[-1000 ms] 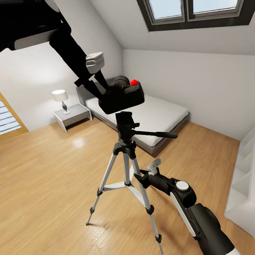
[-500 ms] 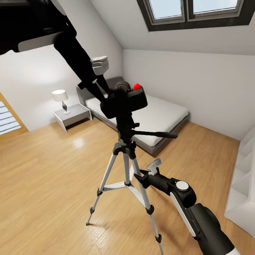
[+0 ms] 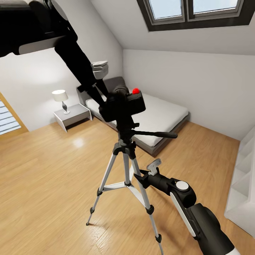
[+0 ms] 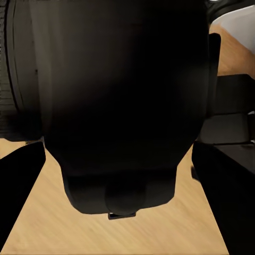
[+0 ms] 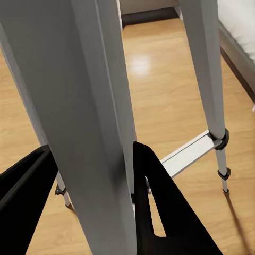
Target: Attach the digital camera to the camera tripod in the bedroom.
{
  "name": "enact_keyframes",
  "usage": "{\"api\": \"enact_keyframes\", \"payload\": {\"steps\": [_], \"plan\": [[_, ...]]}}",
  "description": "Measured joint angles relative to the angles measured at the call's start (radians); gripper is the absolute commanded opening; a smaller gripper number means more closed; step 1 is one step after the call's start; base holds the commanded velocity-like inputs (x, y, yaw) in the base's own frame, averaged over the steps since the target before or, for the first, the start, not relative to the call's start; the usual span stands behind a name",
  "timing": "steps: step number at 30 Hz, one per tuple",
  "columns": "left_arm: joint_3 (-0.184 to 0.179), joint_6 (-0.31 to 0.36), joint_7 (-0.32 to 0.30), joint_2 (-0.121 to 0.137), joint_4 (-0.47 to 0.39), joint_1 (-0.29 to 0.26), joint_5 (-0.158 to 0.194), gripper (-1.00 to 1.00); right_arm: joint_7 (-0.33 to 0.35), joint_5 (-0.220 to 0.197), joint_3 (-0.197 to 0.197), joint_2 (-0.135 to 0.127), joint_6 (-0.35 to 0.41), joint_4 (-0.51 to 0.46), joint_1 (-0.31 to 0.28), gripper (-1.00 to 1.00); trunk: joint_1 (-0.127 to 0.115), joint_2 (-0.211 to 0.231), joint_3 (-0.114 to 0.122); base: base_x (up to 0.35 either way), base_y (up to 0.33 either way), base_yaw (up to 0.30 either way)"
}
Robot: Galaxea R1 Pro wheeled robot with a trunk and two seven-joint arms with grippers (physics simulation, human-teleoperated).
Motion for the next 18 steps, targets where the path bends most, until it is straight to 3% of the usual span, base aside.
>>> {"api": "enact_keyframes", "payload": {"steps": [11,12,18], "plan": [[-0.017,0.000,0.000,0.004,-0.002,-0.006,0.000,-1.00,0.000,0.000,0.001,0.000,0.000,-0.001,0.000,-1.00,0.000,0.000,0.000,0.000,0.000,0.000],[-0.018,0.000,0.000,0.004,-0.002,-0.006,0.000,1.00,0.000,0.000,0.001,0.000,0.000,-0.001,0.000,-1.00,0.000,0.000,0.000,0.000,0.000,0.000],[-0.019,-0.002,0.001,0.009,-0.002,-0.012,0.000,1.00,0.000,0.000,0.001,0.000,-0.001,0.000,0.000,-1.00,0.000,0.000,0.000,0.000,0.000,0.000]]}}
